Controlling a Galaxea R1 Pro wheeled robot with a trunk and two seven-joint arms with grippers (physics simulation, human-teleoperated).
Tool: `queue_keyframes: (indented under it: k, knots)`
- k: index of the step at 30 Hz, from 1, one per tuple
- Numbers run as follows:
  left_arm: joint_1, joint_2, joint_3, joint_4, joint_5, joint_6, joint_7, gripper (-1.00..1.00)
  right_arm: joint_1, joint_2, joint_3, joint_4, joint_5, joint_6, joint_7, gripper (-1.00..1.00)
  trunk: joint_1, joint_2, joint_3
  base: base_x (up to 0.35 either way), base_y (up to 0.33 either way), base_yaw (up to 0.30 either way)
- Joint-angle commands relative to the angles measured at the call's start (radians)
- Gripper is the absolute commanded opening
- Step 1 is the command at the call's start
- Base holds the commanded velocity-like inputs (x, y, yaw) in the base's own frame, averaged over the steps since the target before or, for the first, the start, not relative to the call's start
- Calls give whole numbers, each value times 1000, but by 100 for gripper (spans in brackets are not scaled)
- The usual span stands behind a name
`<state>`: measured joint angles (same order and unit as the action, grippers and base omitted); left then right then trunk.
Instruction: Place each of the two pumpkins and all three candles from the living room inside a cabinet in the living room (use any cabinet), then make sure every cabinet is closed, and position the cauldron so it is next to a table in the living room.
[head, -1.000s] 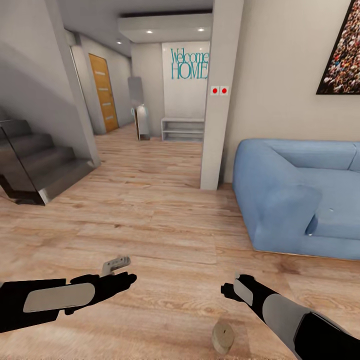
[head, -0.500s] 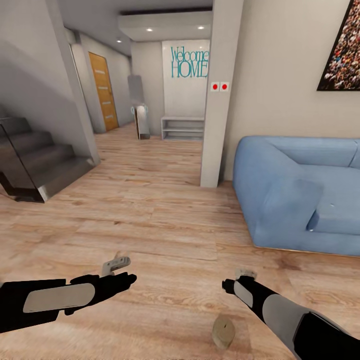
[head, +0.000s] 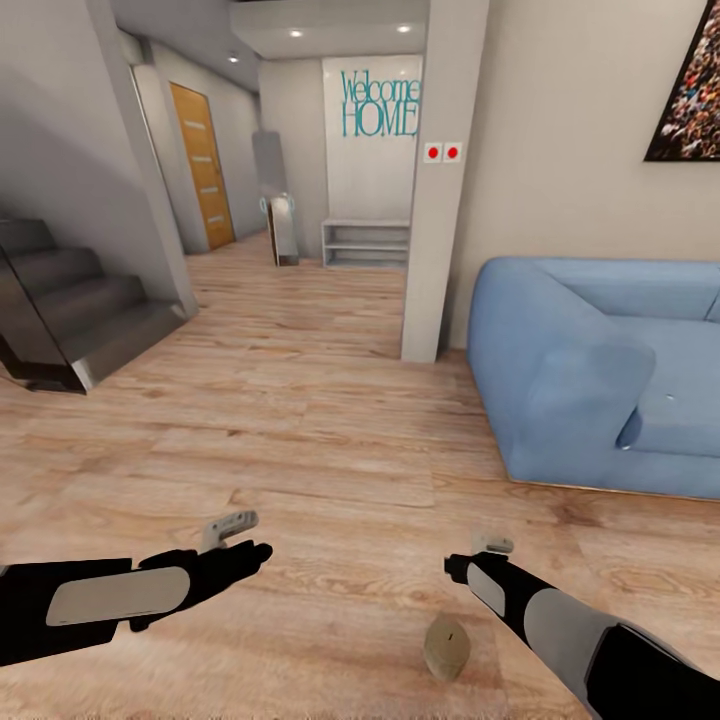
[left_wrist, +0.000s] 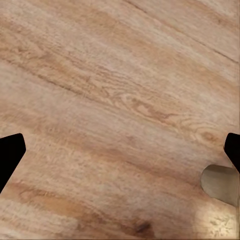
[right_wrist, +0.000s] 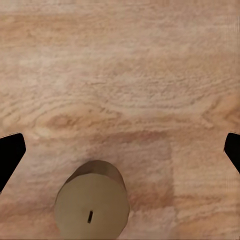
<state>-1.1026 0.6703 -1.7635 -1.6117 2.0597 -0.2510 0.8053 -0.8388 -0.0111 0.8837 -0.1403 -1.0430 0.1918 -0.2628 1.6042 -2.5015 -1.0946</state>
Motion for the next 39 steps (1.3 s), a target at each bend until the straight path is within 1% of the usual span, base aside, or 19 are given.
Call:
queue_keyframes:
  k: [1, 3, 6, 20, 21, 25, 27, 33, 39]
  knots:
    - [-2, 0, -3, -1, 6, -16, 0, 100, 0, -1, 8, -4, -5, 6, -7, 100, 0, -1, -5, 0, 0, 0]
    - [-2, 0, -4, -2, 6, -41, 0, 100, 0, 0, 8, -4, -6, 6, -7, 100, 1, -1, -13, 0, 0, 0]
    - [-2, 0, -5, -2, 6, -52, 0, 100, 0, 0, 8, -4, -6, 6, -7, 100, 2, -2, -24, 0, 0, 0]
    - [-2, 0, -5, -2, 8, -58, 0, 100, 0, 1, 9, -4, -8, 6, -7, 100, 9, -5, -78, 0, 0, 0]
    - [-2, 0, -5, -2, 8, -58, 0, 100, 0, 3, 10, -4, -8, 6, -7, 100, 9, -5, -82, 0, 0, 0]
    - [-2, 0, -5, -2, 8, -59, 0, 100, 2, 45, 13, -5, -5, 6, -6, 100, 11, -6, -98, 0, 0, 0]
    - [-2, 0, -5, -2, 8, -59, 0, 100, 3, 57, 14, -5, 0, 6, -6, 100, 12, -7, -105, 0, 0, 0]
    - [-2, 0, -5, -1, 8, -59, 0, 100, 4, 67, 15, -5, 24, 6, 3, 100, 15, -8, -129, 0, 0, 0]
    - [-2, 0, -5, -1, 8, -59, 1, 100, 4, 68, 13, -5, 27, 6, 6, 100, 17, -10, -152, 0, 0, 0]
